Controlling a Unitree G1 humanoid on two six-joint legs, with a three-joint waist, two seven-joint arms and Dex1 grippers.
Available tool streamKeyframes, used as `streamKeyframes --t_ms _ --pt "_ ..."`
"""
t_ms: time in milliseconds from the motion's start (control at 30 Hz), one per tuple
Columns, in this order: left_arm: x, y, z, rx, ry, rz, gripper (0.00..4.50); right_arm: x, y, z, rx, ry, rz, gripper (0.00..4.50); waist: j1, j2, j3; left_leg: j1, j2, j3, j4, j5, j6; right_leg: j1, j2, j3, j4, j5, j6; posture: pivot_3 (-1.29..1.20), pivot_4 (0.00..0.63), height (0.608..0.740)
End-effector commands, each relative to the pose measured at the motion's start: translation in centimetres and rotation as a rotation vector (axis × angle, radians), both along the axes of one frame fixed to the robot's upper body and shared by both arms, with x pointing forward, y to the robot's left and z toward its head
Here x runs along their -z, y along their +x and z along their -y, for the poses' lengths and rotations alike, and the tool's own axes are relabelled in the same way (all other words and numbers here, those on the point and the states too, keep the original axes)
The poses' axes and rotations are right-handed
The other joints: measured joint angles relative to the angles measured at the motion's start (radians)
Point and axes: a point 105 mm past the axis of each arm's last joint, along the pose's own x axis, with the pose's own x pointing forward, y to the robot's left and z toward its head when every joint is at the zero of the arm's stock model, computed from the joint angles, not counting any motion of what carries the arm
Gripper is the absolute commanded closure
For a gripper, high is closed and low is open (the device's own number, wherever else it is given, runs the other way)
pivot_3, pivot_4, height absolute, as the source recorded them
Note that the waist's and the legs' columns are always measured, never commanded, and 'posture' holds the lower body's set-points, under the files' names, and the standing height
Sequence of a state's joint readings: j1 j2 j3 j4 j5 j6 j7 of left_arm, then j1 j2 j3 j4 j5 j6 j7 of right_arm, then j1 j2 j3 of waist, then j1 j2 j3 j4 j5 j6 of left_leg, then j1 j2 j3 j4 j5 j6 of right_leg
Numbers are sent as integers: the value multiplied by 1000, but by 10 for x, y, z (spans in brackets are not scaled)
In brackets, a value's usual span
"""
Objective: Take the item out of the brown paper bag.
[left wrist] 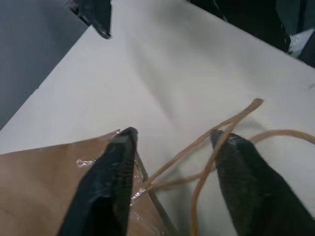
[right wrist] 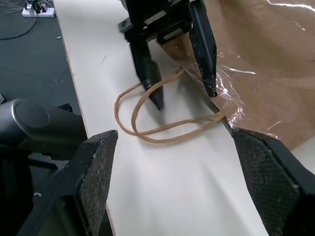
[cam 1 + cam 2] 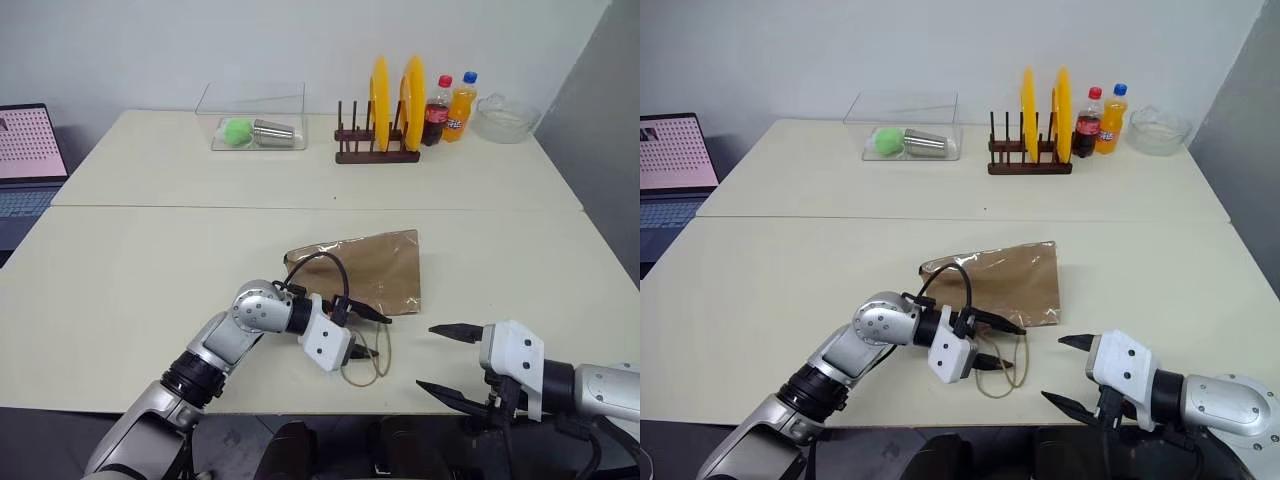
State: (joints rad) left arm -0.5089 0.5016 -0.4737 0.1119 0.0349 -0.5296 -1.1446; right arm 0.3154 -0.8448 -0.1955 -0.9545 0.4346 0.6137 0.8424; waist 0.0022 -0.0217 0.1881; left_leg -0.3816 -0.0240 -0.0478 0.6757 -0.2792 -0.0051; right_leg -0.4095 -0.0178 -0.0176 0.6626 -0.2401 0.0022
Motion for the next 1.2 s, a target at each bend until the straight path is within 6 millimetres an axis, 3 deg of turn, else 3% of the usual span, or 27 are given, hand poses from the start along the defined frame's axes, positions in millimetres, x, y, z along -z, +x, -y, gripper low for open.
streamKeyframes --t_ms 33,167,367,567,733,933,1033,1200 --pt "-16 2 0 16 -33 27 3151 -7 -4 -4 -30 -17 49 636 0 0 0 0 0 0 0 0 0 0 0 0 0 0 0 0 150 740" --pt "-21 5 0 3 -40 20 4478 -3 -9 -9 -68 -49 44 636 0 0 0 0 0 0 0 0 0 0 0 0 0 0 0 0 150 740" --pt "-41 25 -1 -116 -120 -25 4478 6 -14 -24 -177 -107 49 636 -1 0 0 0 0 0 0 0 0 0 0 0 0 0 0 0 150 740" --pt "-67 52 -5 -231 -196 1 4478 14 15 -51 -271 -143 186 636 -5 -1 1 1 0 0 0 0 0 0 0 0 0 0 0 0 150 740" --pt "-76 58 -8 -255 -209 15 4478 17 35 -70 -311 -168 290 636 -4 -1 1 -1 0 -1 0 0 0 0 0 0 -2 0 1 0 150 740" --pt "-79 62 -12 -274 -209 30 4478 30 53 -78 -325 -224 352 636 -3 -1 1 -1 -1 -1 0 0 0 0 0 0 -2 0 1 0 150 740" --pt "-81 65 -14 -287 -208 36 4500 35 57 -79 -343 -255 379 1232 -3 -1 1 -1 -1 0 0 0 0 0 0 1 -2 0 1 0 150 740" --pt "-101 73 -7 -348 -287 -12 4500 43 54 -80 -359 -263 358 3000 -3 -1 1 -1 -1 -1 0 0 0 0 0 0 -1 0 1 0 150 740"
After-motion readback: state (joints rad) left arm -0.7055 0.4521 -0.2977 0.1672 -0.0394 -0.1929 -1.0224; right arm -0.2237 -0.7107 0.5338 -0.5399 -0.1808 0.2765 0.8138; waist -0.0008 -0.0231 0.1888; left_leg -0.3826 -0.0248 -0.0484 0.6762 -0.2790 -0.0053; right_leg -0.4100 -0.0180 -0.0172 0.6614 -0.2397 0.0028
